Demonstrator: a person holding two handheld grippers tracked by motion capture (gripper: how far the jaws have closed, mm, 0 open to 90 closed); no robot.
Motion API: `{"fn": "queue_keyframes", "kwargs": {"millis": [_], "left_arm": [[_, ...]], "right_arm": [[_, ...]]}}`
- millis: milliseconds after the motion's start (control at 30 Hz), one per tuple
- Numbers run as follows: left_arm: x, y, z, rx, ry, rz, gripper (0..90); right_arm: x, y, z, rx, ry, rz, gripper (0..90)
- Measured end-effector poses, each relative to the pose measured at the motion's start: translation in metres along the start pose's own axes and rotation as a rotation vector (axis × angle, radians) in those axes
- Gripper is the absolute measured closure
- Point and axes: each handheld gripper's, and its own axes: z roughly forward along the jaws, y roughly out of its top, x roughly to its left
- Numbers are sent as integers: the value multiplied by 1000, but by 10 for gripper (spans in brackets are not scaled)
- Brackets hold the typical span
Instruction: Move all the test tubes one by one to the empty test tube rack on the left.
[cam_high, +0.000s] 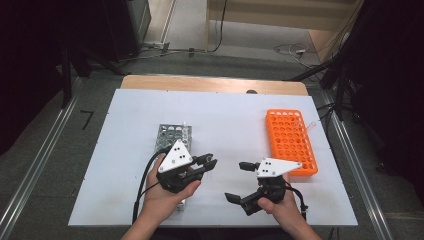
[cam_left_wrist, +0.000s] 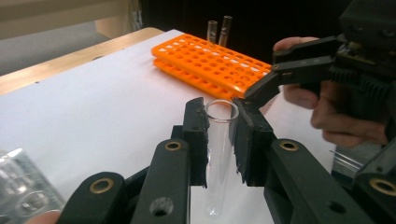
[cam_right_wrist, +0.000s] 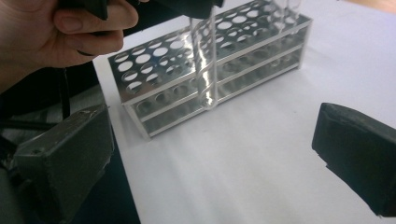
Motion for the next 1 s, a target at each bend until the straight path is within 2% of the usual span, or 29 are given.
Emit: {"fn": "queue_keyframes", "kwargs": {"millis": [433, 667, 1000], "left_arm": [[31, 8, -8, -18, 66, -34, 759], [48, 11, -9, -36, 101, -57, 759], [69, 16, -7, -37, 154, -71, 759]], "right_arm": [[-20, -7, -18, -18, -69, 27, 0], [-29, -11, -25, -17, -84, 45, 0], [-40, -16, -33, -24, -111, 63, 0]]}}
